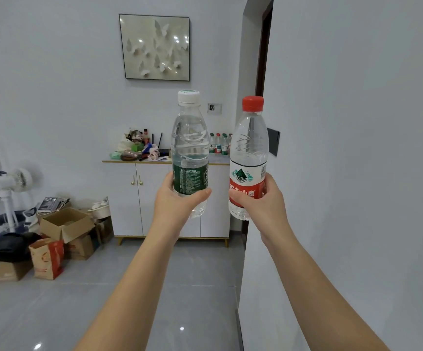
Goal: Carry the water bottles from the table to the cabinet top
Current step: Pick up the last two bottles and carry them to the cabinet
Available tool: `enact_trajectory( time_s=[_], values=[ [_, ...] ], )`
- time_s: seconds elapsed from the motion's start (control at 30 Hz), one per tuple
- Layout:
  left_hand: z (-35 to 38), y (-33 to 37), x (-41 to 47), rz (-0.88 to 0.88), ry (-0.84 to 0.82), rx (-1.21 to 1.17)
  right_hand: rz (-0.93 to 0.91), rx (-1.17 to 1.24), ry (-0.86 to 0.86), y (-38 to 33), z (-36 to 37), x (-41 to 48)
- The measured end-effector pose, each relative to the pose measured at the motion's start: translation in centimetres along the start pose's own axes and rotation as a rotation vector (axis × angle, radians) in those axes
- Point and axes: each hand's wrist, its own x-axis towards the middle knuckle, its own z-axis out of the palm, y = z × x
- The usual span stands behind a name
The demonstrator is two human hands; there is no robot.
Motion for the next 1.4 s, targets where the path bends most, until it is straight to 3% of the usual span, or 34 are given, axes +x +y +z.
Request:
enact_trajectory(
  time_s=[0.5, 1.03, 1.4],
  values=[
    [3.7, -7.5, 12.6, -0.013, 0.031, 0.057, 0.038, -0.007, 0.013, 8.8, 3.3, 13.6],
    [3.6, -18.7, 40.0, -0.038, -0.074, -0.002, 0.034, -0.020, 0.133, 18.6, 14.7, 35.1],
    [5.8, -26.5, 51.6, -0.085, -0.072, -0.011, 0.063, -0.015, 0.132, 25.9, 18.8, 46.4]
  ],
)
